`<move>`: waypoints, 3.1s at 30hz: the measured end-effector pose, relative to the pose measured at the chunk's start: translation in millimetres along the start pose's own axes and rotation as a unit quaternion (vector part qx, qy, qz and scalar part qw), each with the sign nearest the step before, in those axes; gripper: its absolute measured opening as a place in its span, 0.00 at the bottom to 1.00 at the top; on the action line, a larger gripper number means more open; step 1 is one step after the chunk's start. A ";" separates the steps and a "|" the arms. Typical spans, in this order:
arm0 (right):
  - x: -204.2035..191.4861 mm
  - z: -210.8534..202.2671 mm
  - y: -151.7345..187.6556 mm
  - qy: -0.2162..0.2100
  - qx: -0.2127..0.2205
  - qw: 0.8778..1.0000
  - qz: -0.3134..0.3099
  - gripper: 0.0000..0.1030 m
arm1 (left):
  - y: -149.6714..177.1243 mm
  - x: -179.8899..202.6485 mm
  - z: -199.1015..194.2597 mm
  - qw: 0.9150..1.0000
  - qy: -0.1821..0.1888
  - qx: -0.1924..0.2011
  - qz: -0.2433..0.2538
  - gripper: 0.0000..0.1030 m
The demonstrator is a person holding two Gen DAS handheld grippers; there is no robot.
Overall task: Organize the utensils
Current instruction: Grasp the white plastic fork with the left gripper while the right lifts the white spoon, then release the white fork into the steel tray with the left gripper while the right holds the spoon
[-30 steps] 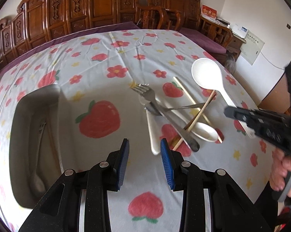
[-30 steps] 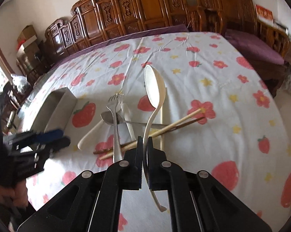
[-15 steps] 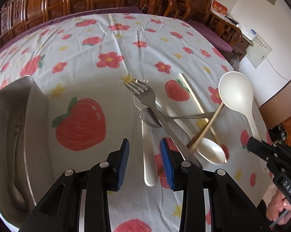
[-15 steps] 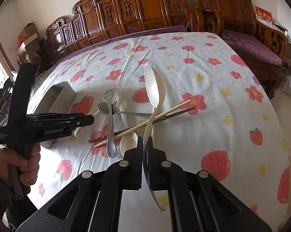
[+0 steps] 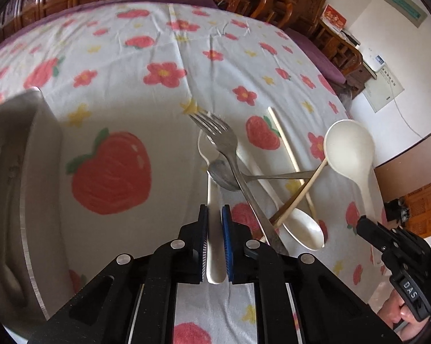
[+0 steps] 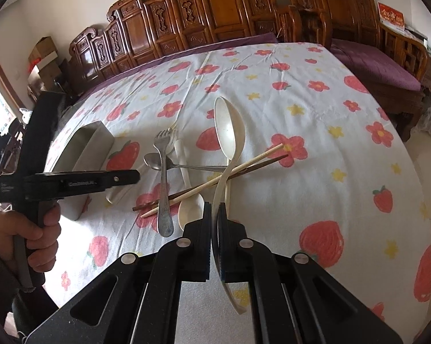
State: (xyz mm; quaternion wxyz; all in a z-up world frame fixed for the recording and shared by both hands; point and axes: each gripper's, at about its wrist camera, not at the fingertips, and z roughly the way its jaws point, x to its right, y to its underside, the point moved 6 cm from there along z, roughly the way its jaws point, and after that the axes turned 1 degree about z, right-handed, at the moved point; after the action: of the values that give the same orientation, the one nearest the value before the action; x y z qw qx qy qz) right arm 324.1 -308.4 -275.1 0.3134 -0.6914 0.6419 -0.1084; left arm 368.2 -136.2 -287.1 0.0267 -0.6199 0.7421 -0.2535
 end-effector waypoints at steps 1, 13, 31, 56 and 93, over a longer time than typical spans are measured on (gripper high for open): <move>-0.3 0.6 0.1 0.000 -0.001 1.000 0.000 0.05 | -1.1 0.5 -4.7 1.000 -0.008 0.008 0.006 0.07; -11.5 4.8 4.1 -0.004 -0.007 1.000 -0.013 0.05 | -3.8 6.4 -60.0 0.987 -0.114 0.079 0.085 0.04; -41.4 -12.0 -1.9 -0.027 0.007 0.999 -0.041 0.05 | 21.9 -1.0 -123.1 0.979 -0.148 0.106 0.095 0.04; -117.7 -6.8 2.4 -0.060 0.004 0.993 -0.099 0.05 | 41.9 -89.3 -151.6 0.978 -0.150 0.143 0.029 0.04; -224.2 59.0 -46.8 -0.087 -0.014 0.987 -0.132 0.05 | 10.9 -147.0 -117.2 0.981 -0.121 0.152 -0.010 0.09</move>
State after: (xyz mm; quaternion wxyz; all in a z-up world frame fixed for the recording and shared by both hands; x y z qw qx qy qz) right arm 360.9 -77.7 -237.7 0.3413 -0.7809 0.5171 -0.0793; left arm 350.6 42.4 -230.0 0.2081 -0.6422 0.6798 -0.2868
